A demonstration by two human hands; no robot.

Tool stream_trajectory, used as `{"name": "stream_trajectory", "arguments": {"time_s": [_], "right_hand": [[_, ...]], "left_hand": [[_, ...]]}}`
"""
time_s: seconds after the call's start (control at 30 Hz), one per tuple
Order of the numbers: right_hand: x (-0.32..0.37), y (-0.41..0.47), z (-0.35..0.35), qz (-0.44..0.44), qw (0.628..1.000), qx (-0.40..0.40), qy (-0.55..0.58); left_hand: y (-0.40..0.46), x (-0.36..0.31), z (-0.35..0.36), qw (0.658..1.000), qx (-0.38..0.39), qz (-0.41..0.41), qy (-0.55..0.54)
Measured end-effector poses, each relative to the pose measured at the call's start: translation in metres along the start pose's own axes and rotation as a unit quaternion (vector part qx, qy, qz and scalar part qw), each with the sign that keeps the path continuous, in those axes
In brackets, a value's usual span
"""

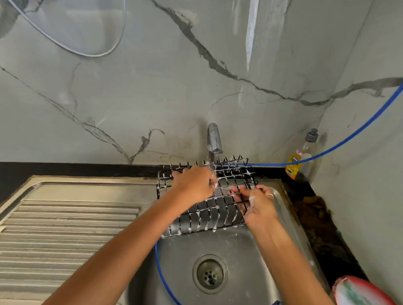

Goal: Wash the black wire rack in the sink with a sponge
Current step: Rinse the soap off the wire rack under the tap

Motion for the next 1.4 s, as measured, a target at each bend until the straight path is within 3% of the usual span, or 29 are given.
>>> {"name": "stream_trajectory", "arguments": {"time_s": [0.13,0.3,0.53,0.67,0.83,1.03,1.2,1.4], "right_hand": [[-0.011,-0.009,-0.007,-0.005,0.999,-0.046,0.029],[-0.012,-0.017,-0.017,-0.005,0.996,-0.079,0.036],[0.003,-0.017,-0.026,-0.042,0.995,-0.083,0.034],[0.011,-0.02,-0.032,-0.055,0.996,-0.061,0.025],[0.025,-0.025,-0.03,-0.072,0.997,-0.036,0.0],[0.045,-0.019,-0.015,-0.084,0.993,0.007,-0.086],[0.05,0.007,0.0,-0.039,0.989,0.058,-0.13],[0.049,0.023,0.021,0.01,0.977,0.131,-0.166]], "left_hand": [[-0.006,-0.021,0.005,0.988,-0.136,-0.001,0.067],[0.026,-0.033,0.06,0.999,-0.008,0.042,0.014],[0.064,-0.048,0.078,0.993,0.046,0.103,-0.021],[0.073,-0.027,0.07,0.99,0.036,0.134,-0.028],[0.071,0.048,0.058,0.992,0.039,0.025,-0.117],[0.051,0.119,0.057,0.962,0.06,-0.137,-0.229],[0.04,0.115,0.037,0.946,0.052,-0.144,-0.286],[0.015,0.092,0.028,0.908,0.178,-0.145,-0.351]]}}
Point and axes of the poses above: each hand's wrist, its own y-axis towards the middle knuckle, its own z-axis out of the palm, x = y × z, the point moved 8 cm from there along y, towards the middle knuckle, and after that the axes turned 10 degrees about -y, right-handed, at the moved point
